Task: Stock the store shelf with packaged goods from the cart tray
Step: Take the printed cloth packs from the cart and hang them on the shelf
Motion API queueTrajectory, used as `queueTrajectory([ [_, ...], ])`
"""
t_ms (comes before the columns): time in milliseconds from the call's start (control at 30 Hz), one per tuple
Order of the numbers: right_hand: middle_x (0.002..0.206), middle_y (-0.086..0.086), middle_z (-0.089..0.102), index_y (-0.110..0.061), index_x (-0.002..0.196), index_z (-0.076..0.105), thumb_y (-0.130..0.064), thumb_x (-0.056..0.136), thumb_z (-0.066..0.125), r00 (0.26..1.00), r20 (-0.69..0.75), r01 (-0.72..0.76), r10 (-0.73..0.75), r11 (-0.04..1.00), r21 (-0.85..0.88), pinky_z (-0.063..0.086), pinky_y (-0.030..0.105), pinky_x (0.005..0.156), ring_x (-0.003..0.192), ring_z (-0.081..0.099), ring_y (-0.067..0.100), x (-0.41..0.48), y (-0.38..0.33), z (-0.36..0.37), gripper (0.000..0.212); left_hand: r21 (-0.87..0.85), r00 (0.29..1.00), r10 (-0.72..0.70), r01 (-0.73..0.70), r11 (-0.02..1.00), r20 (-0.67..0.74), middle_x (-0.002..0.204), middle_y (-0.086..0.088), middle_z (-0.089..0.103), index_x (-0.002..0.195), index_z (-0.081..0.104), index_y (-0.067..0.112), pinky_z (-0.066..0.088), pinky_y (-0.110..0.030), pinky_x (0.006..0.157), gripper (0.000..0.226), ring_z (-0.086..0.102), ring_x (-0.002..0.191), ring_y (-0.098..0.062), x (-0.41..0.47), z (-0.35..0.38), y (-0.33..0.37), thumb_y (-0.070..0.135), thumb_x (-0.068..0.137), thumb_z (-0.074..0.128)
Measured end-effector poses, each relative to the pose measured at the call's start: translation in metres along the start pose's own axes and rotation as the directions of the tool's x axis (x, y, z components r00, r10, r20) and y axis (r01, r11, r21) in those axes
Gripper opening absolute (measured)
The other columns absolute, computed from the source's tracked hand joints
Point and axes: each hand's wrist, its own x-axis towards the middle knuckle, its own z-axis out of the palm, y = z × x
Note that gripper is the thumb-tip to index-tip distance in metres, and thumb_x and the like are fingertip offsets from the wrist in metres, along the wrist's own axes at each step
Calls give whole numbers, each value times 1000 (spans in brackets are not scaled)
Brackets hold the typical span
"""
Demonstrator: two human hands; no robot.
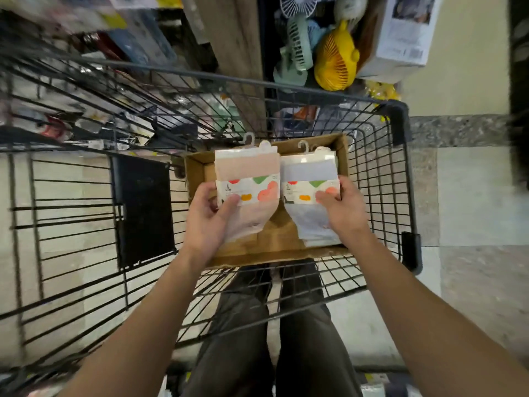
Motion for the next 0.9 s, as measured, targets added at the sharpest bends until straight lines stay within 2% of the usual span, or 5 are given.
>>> queueTrajectory([
  [167, 108, 2, 73, -10, 123, 60, -6, 90, 71, 997, -60, 63, -52, 978, 201, 61, 24, 68, 90, 74, 9, -68, -55, -40, 35, 76, 984, 171, -175, 982, 52, 122, -7, 72, 119, 58, 22, 63, -44, 86, 28, 73, 108, -20, -43, -17, 62, 18, 97, 74],
  [433, 111, -1, 75, -19, 119, 64, -14, 88, 72, 948, -281, 238, -150, 921, 310, 61, 41, 86, 101, 73, 16, -151, -123, -131, 32, -38, 918, 364, -362, 931, 158, 118, -4, 75, 118, 58, 23, 62, -37, 88, 23, 74, 106, -16, -106, 4, 168, 17, 100, 70],
  [567, 108, -5, 74, -30, 106, 62, -6, 91, 67, 926, -327, 300, -188, 892, 339, 60, 27, 81, 97, 73, 6, -167, -142, -197, 28, -80, 855, 465, -460, 884, 228, 115, 1, 76, 113, 59, 33, 61, -36, 85, 23, 75, 106, -17, -138, 48, 217, 18, 99, 70],
  [733, 100, -6, 72, -18, 112, 62, 0, 89, 64, 892, -388, 377, -232, 856, 354, 52, 12, 65, 85, 69, 6, -161, -155, -303, 30, -83, 784, 556, -557, 826, 275, 111, 3, 77, 116, 60, 28, 61, -29, 80, 23, 75, 98, -10, -171, 134, 267, 19, 98, 71],
  [900, 105, -3, 75, -25, 113, 64, -6, 86, 66, 881, -346, 443, -322, 818, 366, 59, 38, 85, 96, 72, 15, -151, -158, -426, 33, -103, 761, 597, -592, 799, 254, 121, -1, 75, 124, 61, 22, 59, -40, 91, 28, 74, 109, -20, -210, 240, 312, 23, 98, 72],
])
